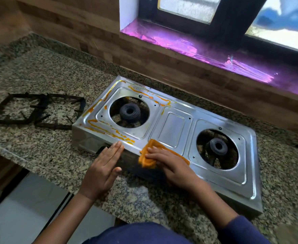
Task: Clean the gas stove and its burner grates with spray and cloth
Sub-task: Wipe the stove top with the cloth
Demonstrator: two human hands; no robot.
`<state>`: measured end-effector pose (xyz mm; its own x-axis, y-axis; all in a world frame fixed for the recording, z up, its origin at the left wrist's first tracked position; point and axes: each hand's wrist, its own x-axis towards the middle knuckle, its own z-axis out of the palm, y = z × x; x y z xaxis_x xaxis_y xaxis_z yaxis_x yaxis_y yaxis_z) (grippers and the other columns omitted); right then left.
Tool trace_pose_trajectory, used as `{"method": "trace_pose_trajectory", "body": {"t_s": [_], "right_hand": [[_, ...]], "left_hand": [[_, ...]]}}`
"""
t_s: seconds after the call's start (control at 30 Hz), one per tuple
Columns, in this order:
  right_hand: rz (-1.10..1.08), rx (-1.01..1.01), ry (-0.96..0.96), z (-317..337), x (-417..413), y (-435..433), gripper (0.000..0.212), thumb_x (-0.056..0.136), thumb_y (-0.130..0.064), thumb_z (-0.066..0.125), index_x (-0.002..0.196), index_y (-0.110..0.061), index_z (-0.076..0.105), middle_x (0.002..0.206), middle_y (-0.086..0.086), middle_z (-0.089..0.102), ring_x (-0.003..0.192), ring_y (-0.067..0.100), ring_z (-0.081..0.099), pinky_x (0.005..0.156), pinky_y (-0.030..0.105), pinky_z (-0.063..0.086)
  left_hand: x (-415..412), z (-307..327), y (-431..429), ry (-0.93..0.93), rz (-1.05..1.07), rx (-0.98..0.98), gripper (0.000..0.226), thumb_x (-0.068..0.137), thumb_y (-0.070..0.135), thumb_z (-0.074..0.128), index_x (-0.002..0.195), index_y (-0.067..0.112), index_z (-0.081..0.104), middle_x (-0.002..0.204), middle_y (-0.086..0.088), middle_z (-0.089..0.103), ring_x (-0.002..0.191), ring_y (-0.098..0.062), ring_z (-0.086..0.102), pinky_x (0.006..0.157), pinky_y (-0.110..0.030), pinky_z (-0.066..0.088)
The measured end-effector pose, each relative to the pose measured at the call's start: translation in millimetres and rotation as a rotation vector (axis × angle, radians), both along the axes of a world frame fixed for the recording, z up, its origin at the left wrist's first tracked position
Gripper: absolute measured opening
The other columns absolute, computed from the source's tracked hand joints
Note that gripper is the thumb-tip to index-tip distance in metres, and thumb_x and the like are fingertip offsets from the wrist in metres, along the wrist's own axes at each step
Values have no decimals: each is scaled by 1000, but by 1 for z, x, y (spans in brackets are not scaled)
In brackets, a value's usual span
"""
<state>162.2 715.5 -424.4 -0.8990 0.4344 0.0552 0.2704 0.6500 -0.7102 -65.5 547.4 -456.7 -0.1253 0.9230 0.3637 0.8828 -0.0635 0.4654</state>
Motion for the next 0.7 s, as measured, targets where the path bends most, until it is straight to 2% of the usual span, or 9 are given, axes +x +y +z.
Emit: {"method": "trace_pose_trajectory", "body": {"t_s": [0.07, 0.2, 0.3, 0.37, 0.4, 0.47, 0.53, 0.6, 0.7], "right_hand": [[-59, -64, -4, 3, 39, 3, 47, 89, 5, 52, 128, -21, 63, 142, -10, 53, 138, 9, 41, 116, 31, 30], [-303, -420, 46, 21, 101, 14, 29, 92, -14, 54, 119, -14, 67, 122, -1, 68, 119, 16, 60, 107, 38, 43], [-536, -633, 312, 25, 97, 23, 25, 95, -13, 58, 115, -19, 70, 117, 2, 71, 111, 16, 63, 102, 33, 47], [-701, -516, 380, 19, 72, 29, 30, 98, -9, 53, 121, -24, 65, 120, -5, 69, 112, 10, 62, 97, 23, 47], [-739, -413, 343, 14, 57, 33, 32, 99, -11, 52, 126, -25, 61, 125, -7, 66, 116, 8, 59, 99, 21, 44], [-665, -85, 65, 0, 29, 42, 41, 100, -26, 46, 141, -26, 49, 147, -4, 49, 135, 11, 43, 114, 28, 30], [-557, 252, -290, -13, 4, 58, 55, 100, -38, 33, 153, -24, 28, 161, -4, 16, 150, 16, 12, 121, 38, 6], [-567, 322, -408, -17, -22, 82, 56, 103, -39, 27, 156, -23, 13, 163, -2, 1, 151, 18, -1, 121, 42, -2], [-594, 323, -434, -9, -57, 131, 57, 104, -38, 27, 156, -22, 11, 164, 6, 1, 151, 20, -2, 120, 44, -2]], "left_hand": [[2, -1, 2, 13, -23, -5, 59, 103, 42, 26, 147, 4, 38, 157, -9, 32, 146, -23, 30, 114, -50, 31], [22, -7, 12, 44, -115, 5, 59, 103, 42, 28, 147, 4, 38, 157, -9, 32, 146, -25, 29, 113, -52, 33], [43, -10, 25, 120, -228, 11, 59, 101, 43, 34, 147, 5, 38, 157, -8, 32, 147, -25, 27, 115, -48, 29], [55, -12, 34, 179, -248, -4, 62, 101, 46, 34, 148, 6, 37, 158, -8, 30, 148, -25, 24, 117, -46, 26], [59, -13, 39, 203, -238, -16, 63, 101, 48, 34, 149, 7, 35, 158, -8, 29, 148, -25, 22, 117, -45, 24], [64, -15, 44, 236, -211, -39, 65, 101, 51, 34, 151, 9, 32, 159, -8, 27, 149, -24, 20, 118, -45, 23], [65, -17, 44, 246, -199, -50, 65, 100, 51, 36, 151, 10, 32, 159, -7, 27, 149, -24, 20, 117, -45, 23], [64, -19, 44, 254, -197, -45, 65, 100, 51, 37, 150, 10, 33, 159, -7, 28, 148, -24, 21, 117, -45, 24], [64, -20, 45, 265, -182, -35, 65, 100, 52, 39, 150, 11, 34, 158, -6, 29, 148, -23, 23, 116, -44, 26]]}}
